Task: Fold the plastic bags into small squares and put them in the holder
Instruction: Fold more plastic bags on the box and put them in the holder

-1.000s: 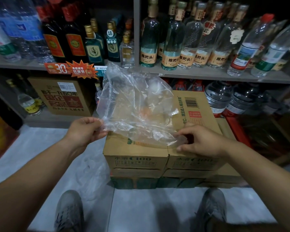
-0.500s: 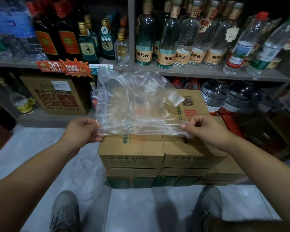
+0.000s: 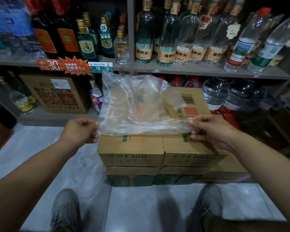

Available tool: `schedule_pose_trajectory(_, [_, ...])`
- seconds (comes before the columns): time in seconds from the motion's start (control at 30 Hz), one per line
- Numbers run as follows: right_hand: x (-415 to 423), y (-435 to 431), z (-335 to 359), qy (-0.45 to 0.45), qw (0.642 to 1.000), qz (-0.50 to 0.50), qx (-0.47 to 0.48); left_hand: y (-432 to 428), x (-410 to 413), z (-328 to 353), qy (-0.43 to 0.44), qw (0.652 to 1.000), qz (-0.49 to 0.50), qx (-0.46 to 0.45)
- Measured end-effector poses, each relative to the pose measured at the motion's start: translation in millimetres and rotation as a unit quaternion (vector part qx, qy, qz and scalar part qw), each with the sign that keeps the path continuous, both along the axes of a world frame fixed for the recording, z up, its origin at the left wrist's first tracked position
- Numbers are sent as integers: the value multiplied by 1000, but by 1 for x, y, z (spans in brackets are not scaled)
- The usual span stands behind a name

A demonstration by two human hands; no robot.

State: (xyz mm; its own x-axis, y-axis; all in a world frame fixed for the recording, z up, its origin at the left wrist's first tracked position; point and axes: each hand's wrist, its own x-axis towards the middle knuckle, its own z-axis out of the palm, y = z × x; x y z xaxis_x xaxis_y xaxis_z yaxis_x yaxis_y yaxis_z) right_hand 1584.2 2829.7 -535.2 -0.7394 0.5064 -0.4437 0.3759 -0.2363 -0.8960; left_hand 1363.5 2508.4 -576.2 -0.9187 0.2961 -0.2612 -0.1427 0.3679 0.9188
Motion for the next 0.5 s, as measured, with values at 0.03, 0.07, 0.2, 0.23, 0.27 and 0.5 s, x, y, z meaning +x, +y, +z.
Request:
schedule_pose_trajectory(0.03, [1, 2, 0, -4, 1000, -4, -30, 0, 0, -1, -7, 1000, 2, 8])
schedule_pose_trajectory(0.07, [1, 5, 0, -7, 999, -6, -52, 0, 0, -2, -17, 1000, 3, 20])
schedule_pose_trajectory(0.2, [3, 10, -10, -52, 999, -4, 14, -1, 1, -1, -89, 993, -4, 79])
schedule_pose_trajectory(0.23, [3, 11, -13, -61, 997, -4, 54, -1, 0, 1, -107, 990, -12, 86])
schedule_pose_trajectory(0.27, [3, 11, -15, -66, 994, -5, 90, -1, 0, 2, -118, 989, -21, 90])
schedule_pose_trajectory(0.5, [4, 9, -21, -58, 977, -26, 204, -2, 2, 1, -61, 997, -19, 50])
